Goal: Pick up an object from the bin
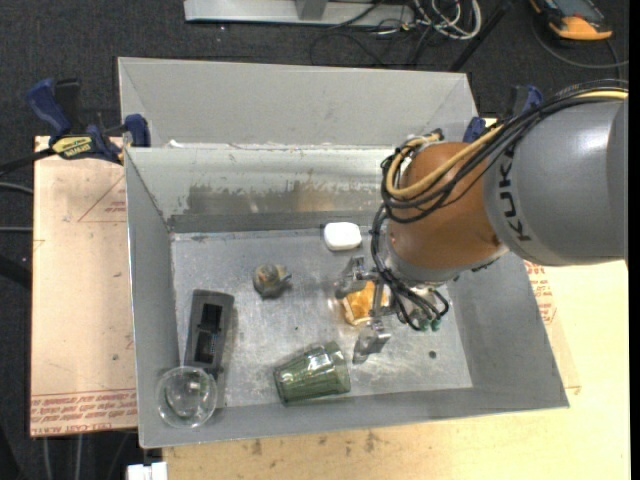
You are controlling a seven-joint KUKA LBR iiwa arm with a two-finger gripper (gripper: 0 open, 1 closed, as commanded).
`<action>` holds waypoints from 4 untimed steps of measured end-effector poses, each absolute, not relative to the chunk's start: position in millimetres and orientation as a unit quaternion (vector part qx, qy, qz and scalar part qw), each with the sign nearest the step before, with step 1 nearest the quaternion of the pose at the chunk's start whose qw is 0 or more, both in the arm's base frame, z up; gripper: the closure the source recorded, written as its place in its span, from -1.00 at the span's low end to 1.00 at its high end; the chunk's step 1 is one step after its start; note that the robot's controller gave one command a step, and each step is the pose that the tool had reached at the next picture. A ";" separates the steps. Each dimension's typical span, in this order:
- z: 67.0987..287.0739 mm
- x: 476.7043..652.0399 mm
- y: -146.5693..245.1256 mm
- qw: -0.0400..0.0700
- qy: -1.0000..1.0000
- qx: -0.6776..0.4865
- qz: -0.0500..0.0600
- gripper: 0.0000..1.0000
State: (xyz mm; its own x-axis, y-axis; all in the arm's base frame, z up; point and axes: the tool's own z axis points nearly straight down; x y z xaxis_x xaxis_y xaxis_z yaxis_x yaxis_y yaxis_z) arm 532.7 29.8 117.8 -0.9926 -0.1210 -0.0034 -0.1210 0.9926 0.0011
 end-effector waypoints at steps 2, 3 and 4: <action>78.6 571.1 3.6 -0.001 0.999 -0.038 0.003 -1.00; 77.0 590.9 -33.4 0.003 0.984 -0.181 0.004 -1.00; 76.8 594.7 -44.8 0.003 0.980 -0.197 0.004 -1.00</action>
Offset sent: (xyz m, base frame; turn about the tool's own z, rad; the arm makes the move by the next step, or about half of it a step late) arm 0.0625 -0.0572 -0.0478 -0.1597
